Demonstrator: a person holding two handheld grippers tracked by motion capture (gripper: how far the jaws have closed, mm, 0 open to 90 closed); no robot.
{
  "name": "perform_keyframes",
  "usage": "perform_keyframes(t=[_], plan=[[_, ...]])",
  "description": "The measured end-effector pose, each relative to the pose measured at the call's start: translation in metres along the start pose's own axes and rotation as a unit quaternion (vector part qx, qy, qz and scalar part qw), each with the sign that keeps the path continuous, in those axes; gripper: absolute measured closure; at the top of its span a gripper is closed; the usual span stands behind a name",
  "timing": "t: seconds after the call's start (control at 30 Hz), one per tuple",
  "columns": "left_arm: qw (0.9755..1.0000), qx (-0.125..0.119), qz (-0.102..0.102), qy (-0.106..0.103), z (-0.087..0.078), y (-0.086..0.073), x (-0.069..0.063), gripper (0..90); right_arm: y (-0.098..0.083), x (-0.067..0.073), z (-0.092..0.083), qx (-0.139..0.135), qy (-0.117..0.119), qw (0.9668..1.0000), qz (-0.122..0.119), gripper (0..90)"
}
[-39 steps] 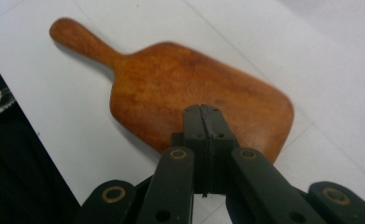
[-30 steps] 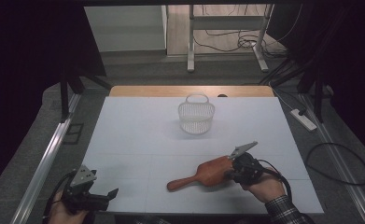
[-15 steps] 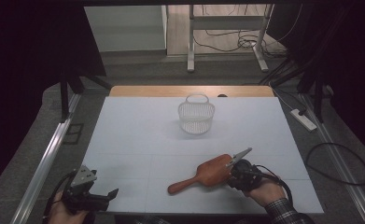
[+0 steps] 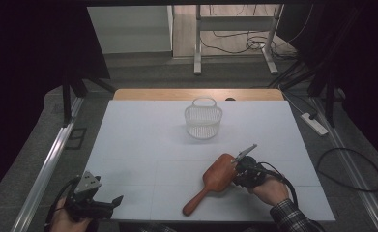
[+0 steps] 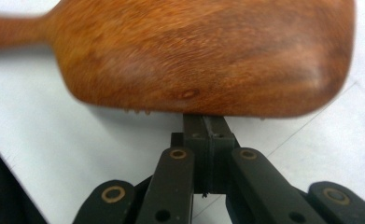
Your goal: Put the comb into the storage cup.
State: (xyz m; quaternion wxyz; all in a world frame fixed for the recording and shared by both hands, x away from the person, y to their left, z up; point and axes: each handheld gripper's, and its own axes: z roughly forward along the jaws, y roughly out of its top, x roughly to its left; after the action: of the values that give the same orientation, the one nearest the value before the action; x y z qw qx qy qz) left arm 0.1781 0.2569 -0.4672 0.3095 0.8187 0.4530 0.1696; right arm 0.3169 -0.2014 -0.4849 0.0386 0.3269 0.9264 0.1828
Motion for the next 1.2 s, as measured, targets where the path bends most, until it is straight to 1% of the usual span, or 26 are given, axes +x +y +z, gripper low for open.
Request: perform_keyframes(t=[0.17, 0.4, 0.63, 0.9, 0.97, 1.2], plan=[[1.0, 0.002, 0.002, 0.001, 0.0, 0.0, -0.001, 2.0, 0.006, -0.008, 0.005, -0.003, 0.005, 0.9999, 0.014, 89.2], [1.0, 0.004, 0.003, 0.001, 0.001, 0.001, -0.001, 2.0, 0.019, -0.015, 0.01, -0.005, 0.003, 0.9998, 0.018, 89.2], [1.0, 0.005, 0.004, 0.002, 0.001, 0.001, -0.001, 2.1, 0.035, -0.018, 0.016, -0.009, -0.008, 0.9998, 0.016, 89.2], [1.0, 0.005, 0.004, 0.001, 0.001, 0.001, -0.001, 2.1, 0.053, -0.015, 0.026, -0.003, -0.032, 0.9995, 0.0, 89.2], [1.0, 0.005, 0.004, 0.001, 0.001, 0.001, -0.001, 2.2, 0.058, -0.014, 0.027, -0.004, -0.033, 0.9995, -0.003, 89.2], [1.0, 0.006, 0.006, 0.001, 0.001, 0.001, -0.001, 2.2, 0.072, -0.011, 0.035, -0.006, -0.045, 0.9988, -0.018, 89.2]])
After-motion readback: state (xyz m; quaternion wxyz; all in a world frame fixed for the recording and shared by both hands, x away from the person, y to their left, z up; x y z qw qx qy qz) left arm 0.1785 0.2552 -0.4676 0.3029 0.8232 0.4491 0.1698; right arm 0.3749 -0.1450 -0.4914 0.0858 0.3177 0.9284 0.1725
